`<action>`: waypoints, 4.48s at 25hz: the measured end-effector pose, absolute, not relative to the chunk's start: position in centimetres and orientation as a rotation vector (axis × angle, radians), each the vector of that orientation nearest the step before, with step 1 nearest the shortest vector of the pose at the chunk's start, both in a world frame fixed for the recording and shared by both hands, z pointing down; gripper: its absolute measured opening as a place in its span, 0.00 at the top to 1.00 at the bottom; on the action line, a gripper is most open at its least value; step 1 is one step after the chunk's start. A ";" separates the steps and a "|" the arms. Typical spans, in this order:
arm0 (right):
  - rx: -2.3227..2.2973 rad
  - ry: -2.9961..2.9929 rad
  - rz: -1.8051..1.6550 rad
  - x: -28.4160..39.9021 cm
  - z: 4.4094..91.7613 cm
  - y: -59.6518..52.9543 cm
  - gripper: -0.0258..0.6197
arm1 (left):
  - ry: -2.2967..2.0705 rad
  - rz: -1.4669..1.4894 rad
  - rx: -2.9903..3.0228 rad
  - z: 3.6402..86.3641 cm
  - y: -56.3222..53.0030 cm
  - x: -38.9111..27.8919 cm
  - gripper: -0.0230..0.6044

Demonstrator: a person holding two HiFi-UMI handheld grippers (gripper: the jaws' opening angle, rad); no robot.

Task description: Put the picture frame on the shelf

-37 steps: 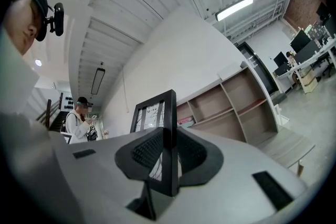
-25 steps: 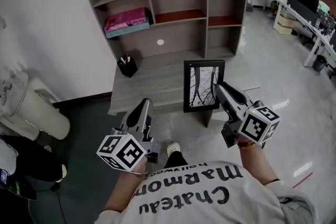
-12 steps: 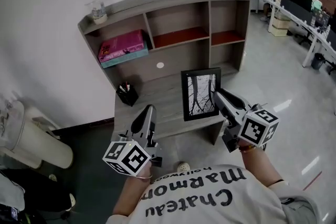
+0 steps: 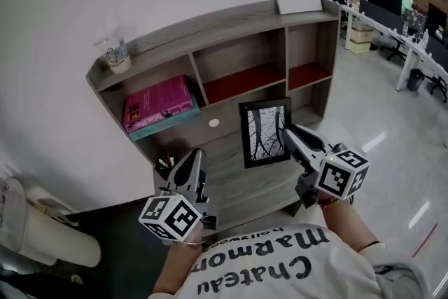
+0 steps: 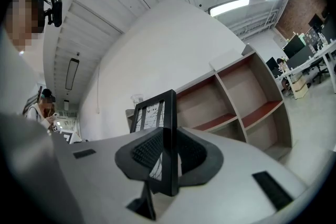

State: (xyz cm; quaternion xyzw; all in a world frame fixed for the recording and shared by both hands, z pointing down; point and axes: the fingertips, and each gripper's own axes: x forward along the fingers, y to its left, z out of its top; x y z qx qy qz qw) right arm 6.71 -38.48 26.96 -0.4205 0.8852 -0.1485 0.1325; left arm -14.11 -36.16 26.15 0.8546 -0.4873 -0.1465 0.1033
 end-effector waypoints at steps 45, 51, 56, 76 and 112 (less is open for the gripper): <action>-1.447 2.653 -0.990 -1.2 31.4 -67.7 0.83 | -1.494 -0.369 2.445 30.4 -47.8 -24.2 0.93; -1.498 2.655 -1.018 -1.7 31.7 -68.4 0.83 | -1.514 -0.377 2.432 30.4 -47.7 -24.8 0.93; -1.570 2.669 -1.037 -1.9 32.1 -68.8 0.84 | -1.520 -0.384 2.418 30.6 -47.8 -25.0 0.93; -1.764 2.628 -1.059 -2.6 32.8 -69.2 0.84 | -1.516 -0.408 2.429 29.9 -46.8 -24.9 0.93; -1.789 2.610 -1.011 -4.0 32.7 -68.8 0.84 | -1.526 -0.397 2.438 29.7 -45.7 -24.3 0.93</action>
